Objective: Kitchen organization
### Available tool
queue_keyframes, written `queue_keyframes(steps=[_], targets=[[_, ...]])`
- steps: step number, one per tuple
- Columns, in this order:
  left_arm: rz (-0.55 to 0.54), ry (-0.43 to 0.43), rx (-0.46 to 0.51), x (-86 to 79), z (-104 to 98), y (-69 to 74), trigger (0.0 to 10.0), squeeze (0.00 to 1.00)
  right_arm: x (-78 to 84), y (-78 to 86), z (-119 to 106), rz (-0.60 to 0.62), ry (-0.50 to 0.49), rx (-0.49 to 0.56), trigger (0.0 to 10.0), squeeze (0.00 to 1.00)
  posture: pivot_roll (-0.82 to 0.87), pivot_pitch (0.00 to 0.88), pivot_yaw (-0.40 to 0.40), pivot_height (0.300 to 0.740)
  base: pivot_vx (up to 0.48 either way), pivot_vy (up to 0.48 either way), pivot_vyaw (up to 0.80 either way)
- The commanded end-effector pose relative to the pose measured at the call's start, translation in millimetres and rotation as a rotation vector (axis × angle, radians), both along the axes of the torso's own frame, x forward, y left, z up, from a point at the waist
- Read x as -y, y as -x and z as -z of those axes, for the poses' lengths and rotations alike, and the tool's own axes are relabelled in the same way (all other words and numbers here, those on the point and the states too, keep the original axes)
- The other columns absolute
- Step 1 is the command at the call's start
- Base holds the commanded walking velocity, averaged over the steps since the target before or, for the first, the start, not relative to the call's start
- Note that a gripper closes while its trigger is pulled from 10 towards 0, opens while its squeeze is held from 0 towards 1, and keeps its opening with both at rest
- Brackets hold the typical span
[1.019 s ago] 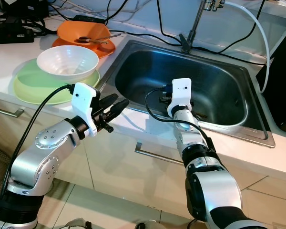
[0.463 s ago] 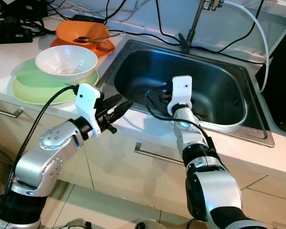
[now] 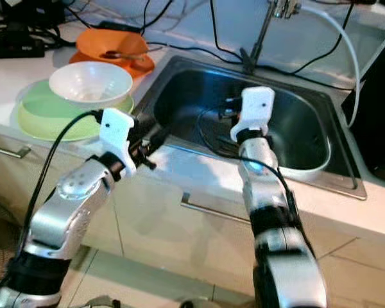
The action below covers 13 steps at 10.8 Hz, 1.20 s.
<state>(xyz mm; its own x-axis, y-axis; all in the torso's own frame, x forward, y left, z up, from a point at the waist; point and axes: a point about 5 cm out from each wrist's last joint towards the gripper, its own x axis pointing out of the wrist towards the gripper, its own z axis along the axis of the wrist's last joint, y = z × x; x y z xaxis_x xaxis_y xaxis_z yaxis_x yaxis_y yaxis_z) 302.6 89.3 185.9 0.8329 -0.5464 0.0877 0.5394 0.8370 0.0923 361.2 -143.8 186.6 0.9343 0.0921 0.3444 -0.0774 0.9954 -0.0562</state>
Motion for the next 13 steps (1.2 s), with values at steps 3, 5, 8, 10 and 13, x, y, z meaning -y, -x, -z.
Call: queue_keyframes(steps=[3,5,8,10,13], targets=[[-0.090,0.013,0.075,-4.4,-5,-5.7,10.0,0.00,-3.7,40.2,18,-0.030,-0.002,-0.036,10.0,0.00,-0.03,0.000,-0.143,0.719,0.000,0.000,0.00],[-0.135,-0.009,0.095,-13.6,0,-4.6,10.0,0.00,0.9,64.8,41,-0.022,0.004,-0.101,10.0,0.00,-0.04,0.000,-0.141,0.719,0.000,0.000,0.00],[-0.159,-0.054,0.105,-22.0,8,0.2,10.0,0.00,7.5,73.2,58,0.036,-0.010,-0.177,10.0,0.00,-0.01,0.000,-0.129,0.719,0.000,0.000,0.00],[-0.156,-0.075,0.108,-25.7,9,1.6,10.0,0.00,-1.5,70.6,58,0.038,-0.044,-0.184,10.0,0.00,0.01,0.000,-0.109,0.719,0.000,0.000,0.00],[-0.153,-0.095,0.113,-29.7,7,2.3,10.0,0.00,-11.6,70.7,65,0.038,-0.076,-0.209,10.0,0.00,0.03,0.000,-0.091,0.719,0.000,0.000,0.00]])
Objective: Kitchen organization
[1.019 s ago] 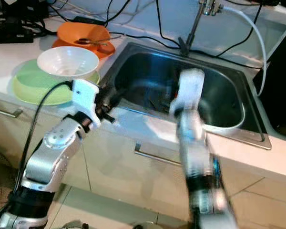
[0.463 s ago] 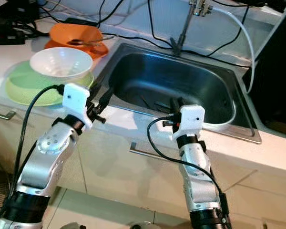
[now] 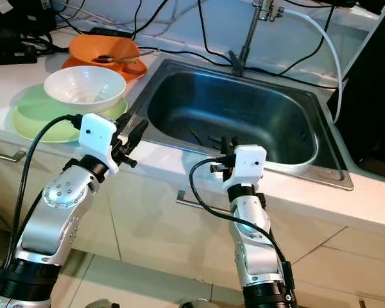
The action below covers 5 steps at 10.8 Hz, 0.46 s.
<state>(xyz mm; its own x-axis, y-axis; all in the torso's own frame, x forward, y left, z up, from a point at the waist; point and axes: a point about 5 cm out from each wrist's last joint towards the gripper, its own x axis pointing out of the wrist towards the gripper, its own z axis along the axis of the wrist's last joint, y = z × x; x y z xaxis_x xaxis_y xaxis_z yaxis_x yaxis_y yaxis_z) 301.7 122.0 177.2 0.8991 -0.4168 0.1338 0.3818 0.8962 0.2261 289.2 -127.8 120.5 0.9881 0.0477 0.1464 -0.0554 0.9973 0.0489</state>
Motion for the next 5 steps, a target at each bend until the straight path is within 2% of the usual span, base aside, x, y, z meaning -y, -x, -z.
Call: queue_keyframes(steps=[1,5], targets=[[0.014,-0.014,0.002,1.6,-1,2.7,10.0,0.00,1.3,-1.0,2,0.013,0.007,-0.008,10.0,0.00,0.04,0.000,-0.085,0.719,0.000,0.000,0.00],[0.018,-0.067,-0.002,-9.7,-7,5.6,10.0,0.00,-16.9,-0.9,9,0.008,-0.047,-0.034,10.0,0.00,0.10,0.000,-0.040,0.719,0.000,0.000,0.00]])
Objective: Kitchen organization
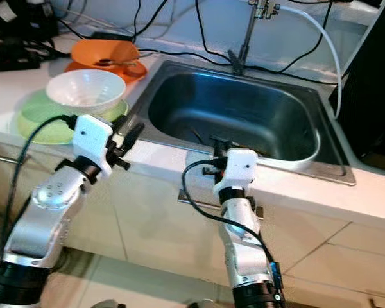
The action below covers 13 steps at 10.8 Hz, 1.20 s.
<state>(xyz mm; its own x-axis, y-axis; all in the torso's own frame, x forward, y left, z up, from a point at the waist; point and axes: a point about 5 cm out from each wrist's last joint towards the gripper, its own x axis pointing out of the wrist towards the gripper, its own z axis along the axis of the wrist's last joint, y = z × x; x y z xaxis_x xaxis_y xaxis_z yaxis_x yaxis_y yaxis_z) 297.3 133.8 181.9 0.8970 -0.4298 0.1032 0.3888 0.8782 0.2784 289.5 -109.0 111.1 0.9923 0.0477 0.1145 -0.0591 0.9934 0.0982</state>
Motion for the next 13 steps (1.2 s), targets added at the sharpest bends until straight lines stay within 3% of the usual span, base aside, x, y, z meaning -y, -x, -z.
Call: queue_keyframes(steps=[1,3,7,13], targets=[[0.009,-0.015,-0.001,-1.1,-3,2.4,10.0,0.00,-0.9,-1.4,2,0.016,-0.008,-0.006,10.0,0.00,0.11,0.000,-0.033,0.719,0.000,0.000,0.00],[0.007,-0.026,-0.008,-3.1,-4,2.9,10.0,0.00,-2.8,-4.3,4,0.017,-0.017,-0.011,10.0,0.00,0.13,0.000,-0.027,0.719,0.000,0.000,0.00],[-0.054,-0.014,-0.002,-7.5,-6,4.4,10.0,0.00,-5.5,-13.6,2,-0.018,-0.007,-0.012,10.0,0.00,0.15,0.025,-0.088,0.719,0.000,0.000,0.00],[-0.062,0.033,-0.021,6.5,1,0.3,10.0,0.00,9.0,-22.7,-7,-0.011,0.038,0.014,10.0,0.00,0.08,0.016,-0.112,0.719,0.000,0.000,0.00]])
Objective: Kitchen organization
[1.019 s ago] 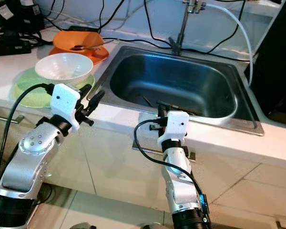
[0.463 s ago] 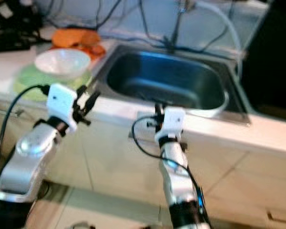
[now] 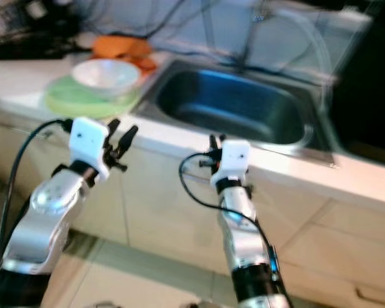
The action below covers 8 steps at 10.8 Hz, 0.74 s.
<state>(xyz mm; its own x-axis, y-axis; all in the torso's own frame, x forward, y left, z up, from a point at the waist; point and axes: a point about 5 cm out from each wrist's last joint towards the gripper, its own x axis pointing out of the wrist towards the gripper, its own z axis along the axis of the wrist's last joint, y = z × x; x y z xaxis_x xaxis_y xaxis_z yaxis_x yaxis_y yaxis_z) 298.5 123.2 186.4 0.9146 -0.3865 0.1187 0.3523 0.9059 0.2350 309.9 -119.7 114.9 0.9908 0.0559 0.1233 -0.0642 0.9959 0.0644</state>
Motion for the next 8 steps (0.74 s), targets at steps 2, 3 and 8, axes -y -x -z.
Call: queue_keyframes(steps=[2,3,8], targets=[[-0.026,-0.013,-0.013,-4.5,4.9,0.5,10.0,0.00,-3.2,-3.5,-3.6,-0.012,0.006,0.004,10.0,0.00,0.09,0.022,-0.116,0.719,0.000,0.000,0.00],[-0.035,-0.015,-0.012,-5.5,5.5,-0.1,10.0,0.00,-4.5,-4.4,-4.4,-0.018,0.005,0.005,10.0,0.00,0.09,0.029,-0.118,0.719,0.000,0.000,0.00],[-0.058,-0.023,-0.001,-7.0,4.4,-3.3,10.0,0.00,-3.4,-6.3,-11.4,-0.019,0.008,0.025,10.0,0.00,0.08,0.040,-0.118,0.719,0.000,0.000,0.00]])
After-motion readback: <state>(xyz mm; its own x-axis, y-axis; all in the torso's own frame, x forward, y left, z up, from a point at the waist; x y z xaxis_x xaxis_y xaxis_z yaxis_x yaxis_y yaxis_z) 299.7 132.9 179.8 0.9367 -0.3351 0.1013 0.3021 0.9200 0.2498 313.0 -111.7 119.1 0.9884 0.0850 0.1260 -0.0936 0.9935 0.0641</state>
